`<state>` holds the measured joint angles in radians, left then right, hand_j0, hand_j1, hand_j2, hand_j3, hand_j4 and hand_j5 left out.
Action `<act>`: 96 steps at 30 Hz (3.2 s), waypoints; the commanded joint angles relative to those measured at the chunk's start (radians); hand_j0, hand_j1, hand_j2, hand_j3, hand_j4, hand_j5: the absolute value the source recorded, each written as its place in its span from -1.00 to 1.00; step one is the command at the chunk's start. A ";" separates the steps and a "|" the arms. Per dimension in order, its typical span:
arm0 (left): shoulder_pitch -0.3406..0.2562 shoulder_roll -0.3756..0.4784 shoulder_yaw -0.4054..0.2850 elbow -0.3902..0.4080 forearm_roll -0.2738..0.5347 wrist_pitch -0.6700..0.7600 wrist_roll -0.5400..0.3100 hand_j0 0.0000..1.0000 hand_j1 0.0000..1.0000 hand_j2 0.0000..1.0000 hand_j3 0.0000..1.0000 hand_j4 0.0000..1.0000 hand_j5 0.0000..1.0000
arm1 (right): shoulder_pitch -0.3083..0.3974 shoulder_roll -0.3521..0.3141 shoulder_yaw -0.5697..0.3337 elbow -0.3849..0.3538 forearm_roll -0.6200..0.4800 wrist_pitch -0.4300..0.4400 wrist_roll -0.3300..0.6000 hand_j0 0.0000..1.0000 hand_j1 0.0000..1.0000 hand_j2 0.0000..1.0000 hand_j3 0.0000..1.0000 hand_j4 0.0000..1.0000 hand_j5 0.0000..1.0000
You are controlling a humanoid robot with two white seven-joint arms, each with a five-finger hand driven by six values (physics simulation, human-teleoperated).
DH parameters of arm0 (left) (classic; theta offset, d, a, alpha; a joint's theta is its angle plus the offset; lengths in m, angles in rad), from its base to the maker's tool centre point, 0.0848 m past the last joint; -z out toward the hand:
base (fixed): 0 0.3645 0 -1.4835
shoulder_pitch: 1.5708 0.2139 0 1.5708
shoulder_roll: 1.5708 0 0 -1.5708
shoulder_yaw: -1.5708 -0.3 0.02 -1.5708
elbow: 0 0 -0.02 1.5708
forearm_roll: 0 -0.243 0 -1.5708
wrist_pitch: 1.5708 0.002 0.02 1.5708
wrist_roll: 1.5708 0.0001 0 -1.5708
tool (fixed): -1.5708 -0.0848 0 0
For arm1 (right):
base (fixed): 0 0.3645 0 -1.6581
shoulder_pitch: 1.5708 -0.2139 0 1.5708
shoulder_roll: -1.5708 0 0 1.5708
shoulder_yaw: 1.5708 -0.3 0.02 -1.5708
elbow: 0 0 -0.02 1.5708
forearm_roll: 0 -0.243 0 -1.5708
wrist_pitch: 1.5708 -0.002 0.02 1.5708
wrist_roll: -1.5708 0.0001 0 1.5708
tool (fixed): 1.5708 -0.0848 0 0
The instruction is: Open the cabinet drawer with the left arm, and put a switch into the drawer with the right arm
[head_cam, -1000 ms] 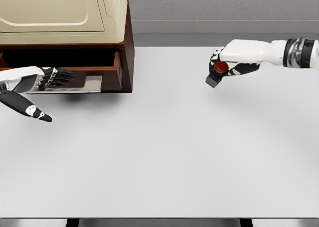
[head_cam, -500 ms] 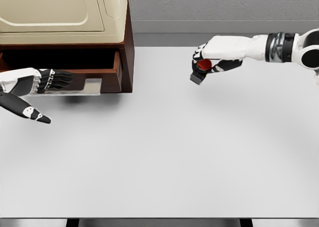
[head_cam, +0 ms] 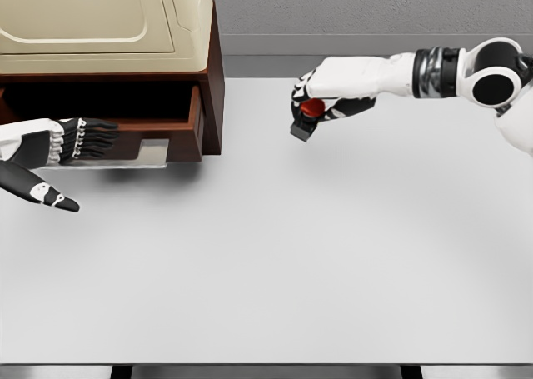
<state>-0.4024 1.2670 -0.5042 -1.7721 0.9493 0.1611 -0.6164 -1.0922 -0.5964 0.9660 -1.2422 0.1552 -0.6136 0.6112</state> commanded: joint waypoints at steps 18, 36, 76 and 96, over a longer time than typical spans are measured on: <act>-0.001 -0.017 -0.068 0.008 -0.199 0.009 0.006 1.00 1.00 1.00 1.00 1.00 1.00 | -0.058 0.043 0.023 -0.028 -0.051 0.003 0.000 -0.10 -0.10 -0.10 -0.10 -0.10 -0.10; -0.015 -0.028 -0.066 0.006 -0.135 0.009 0.006 1.00 1.00 1.00 1.00 1.00 1.00 | -0.124 0.107 0.023 -0.028 -0.086 0.037 0.000 -0.10 -0.10 -0.10 -0.10 -0.10 -0.10; -0.061 -0.043 -0.068 0.006 -0.047 0.008 0.006 1.00 1.00 1.00 1.00 1.00 1.00 | -0.235 0.377 0.085 0.069 -0.088 0.164 0.000 -0.14 -0.14 -0.14 -0.14 -0.14 -0.14; -0.102 -0.043 -0.068 0.006 -0.024 0.008 0.006 1.00 1.00 1.00 1.00 1.00 1.00 | -0.242 0.382 0.079 0.127 -0.016 0.183 0.000 1.00 1.00 1.00 1.00 1.00 1.00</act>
<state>-0.5047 1.2248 -0.5712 -1.7635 0.9033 0.1643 -0.6071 -1.3330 -0.2164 1.0467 -1.1179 0.1380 -0.4597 0.6113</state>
